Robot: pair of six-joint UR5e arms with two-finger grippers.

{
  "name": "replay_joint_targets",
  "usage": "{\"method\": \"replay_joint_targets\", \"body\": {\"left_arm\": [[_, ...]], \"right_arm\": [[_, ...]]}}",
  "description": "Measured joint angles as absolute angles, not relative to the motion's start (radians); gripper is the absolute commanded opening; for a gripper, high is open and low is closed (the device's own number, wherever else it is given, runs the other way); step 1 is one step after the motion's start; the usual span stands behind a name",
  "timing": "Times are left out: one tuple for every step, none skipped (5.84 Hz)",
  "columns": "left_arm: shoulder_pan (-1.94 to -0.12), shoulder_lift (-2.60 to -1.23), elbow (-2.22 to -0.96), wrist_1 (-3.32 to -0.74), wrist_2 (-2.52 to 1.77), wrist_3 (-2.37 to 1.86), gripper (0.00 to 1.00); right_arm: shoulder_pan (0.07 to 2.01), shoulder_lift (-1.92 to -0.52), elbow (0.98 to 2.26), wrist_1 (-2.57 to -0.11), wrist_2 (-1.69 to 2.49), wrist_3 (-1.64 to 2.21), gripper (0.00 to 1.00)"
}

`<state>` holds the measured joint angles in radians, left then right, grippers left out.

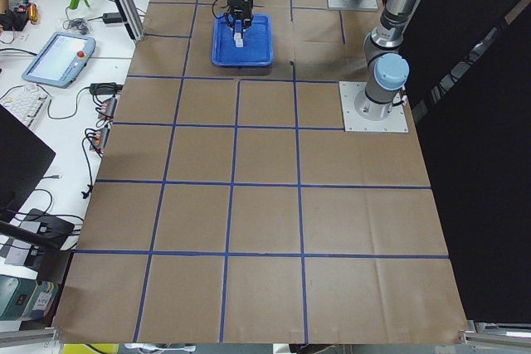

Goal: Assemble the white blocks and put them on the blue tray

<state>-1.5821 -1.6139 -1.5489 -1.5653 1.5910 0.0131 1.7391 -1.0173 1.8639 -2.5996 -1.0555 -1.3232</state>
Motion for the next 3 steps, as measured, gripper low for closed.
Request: {"method": "replay_joint_targets", "body": {"left_arm": [[-1.582,-1.613,-1.544,-1.557,1.588,0.011,0.99],[-1.579,-1.613,-1.541,-1.523,1.588,0.01,0.99],[-1.579,-1.611,-1.541,-1.482,1.589,0.013,0.99]], "right_arm": [[1.744,-1.017,1.864,-2.6,-1.055,-1.322,0.31],[1.748,-1.017,1.864,-2.6,-1.055,-1.318,0.31],[1.749,-1.017,1.865,-2.6,-1.055,-1.313,0.31]]}}
